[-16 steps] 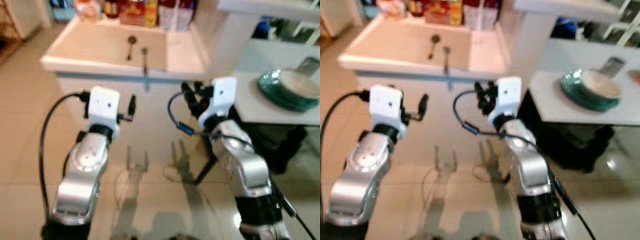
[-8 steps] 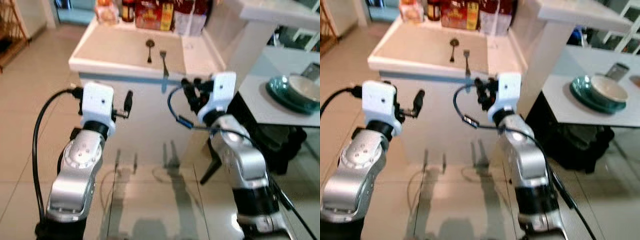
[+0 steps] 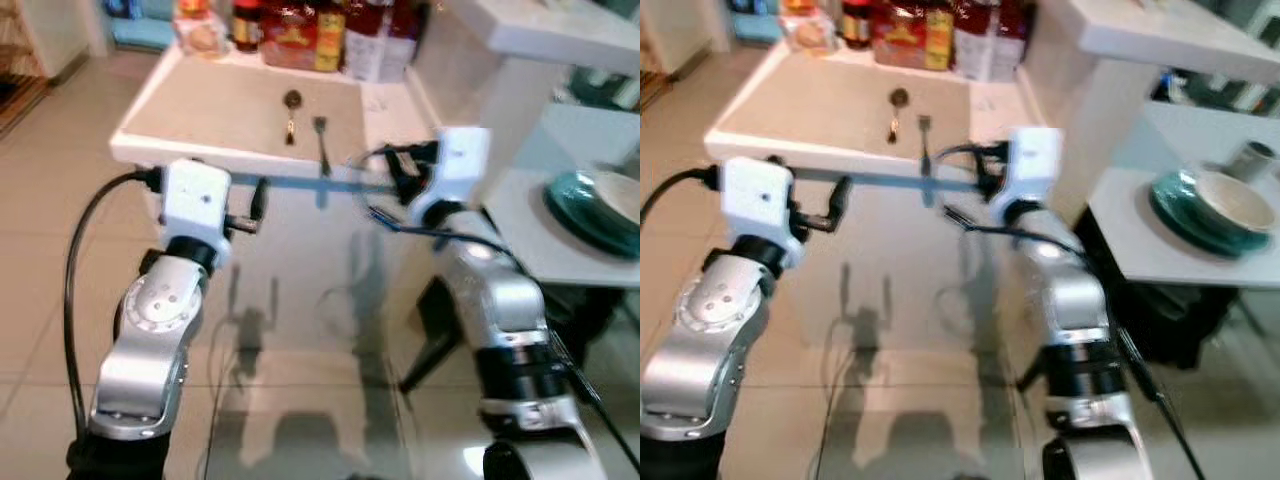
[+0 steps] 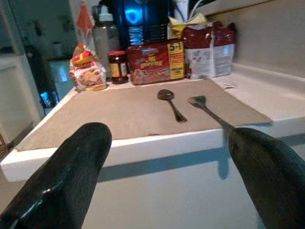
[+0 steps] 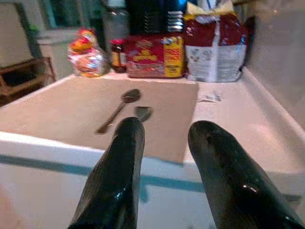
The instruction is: Setting the table
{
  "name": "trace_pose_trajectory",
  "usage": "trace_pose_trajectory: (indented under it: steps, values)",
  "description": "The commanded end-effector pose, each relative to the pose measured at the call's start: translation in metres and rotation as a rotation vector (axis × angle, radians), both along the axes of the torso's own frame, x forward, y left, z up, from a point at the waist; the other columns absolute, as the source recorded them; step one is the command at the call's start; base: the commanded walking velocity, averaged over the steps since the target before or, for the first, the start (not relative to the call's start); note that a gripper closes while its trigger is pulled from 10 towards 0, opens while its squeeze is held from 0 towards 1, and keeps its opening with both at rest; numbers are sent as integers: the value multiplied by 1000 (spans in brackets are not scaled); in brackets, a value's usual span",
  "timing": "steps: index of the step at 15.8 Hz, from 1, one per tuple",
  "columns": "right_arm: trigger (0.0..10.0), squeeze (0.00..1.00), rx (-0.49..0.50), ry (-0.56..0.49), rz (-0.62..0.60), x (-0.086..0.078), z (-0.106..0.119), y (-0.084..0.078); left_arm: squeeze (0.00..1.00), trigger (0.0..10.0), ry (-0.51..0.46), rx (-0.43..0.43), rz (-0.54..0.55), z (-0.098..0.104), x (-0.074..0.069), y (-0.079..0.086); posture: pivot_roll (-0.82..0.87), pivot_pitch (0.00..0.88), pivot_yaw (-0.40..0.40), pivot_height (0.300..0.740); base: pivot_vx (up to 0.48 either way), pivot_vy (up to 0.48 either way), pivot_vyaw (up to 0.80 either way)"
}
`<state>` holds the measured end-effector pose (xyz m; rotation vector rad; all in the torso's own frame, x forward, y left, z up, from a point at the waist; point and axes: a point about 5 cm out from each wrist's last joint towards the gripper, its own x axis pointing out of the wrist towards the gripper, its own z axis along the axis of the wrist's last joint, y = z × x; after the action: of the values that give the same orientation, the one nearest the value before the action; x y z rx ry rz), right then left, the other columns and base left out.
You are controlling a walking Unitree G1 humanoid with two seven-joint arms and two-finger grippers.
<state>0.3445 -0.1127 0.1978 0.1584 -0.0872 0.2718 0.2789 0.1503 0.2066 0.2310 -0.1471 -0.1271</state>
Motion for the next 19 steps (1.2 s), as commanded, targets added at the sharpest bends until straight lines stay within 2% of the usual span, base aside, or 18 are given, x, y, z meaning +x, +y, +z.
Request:
trace_pose_trajectory:
  steps: [1,2,4,10,13,14,15,16,17,19]
  values:
    - [10000,0,13,-9,37,0,5,8,0,10000,-9,9,18,2,-1,5,44,45,-124,740,439,0,0]
    - [10000,1000,59,5,79,-1,2,9,0,10000,-10,10,24,3,-1,5,52,45,-123,740,439,0,0]
    - [10000,1000,79,24,120,-5,0,13,0,10000,-6,18,35,3,-3,11,36,47,-114,740,439,0,0]
    - [10000,1000,21,52,131,-7,-3,16,0,10000,-6,39,62,6,-3,21,51,56,-114,740,434,0,0]
    - [10000,1000,-96,79,57,0,3,17,0,10000,6,46,-18,4,-5,18,36,60,-112,740,85,0,0]
    - [10000,0,-145,106,-15,8,6,15,0,10000,-8,62,-61,6,-7,12,40,64,-112,740,0,0,0]
    - [10000,0,-147,151,-13,12,4,15,0,10000,-9,61,-73,6,-8,9,41,67,-110,740,0,0,0]
    - [10000,0,-141,240,-15,18,1,14,0,10000,-13,61,-93,6,-10,5,49,66,-111,740,0,0,0]
    - [10000,0,-130,269,-11,21,0,13,0,10000,-11,58,-102,6,-11,3,47,66,-111,740,0,0,0]
    - [10000,0,-182,314,-51,34,0,11,0,10000,-1,63,-128,6,-12,6,35,68,-115,740,0,0,0]
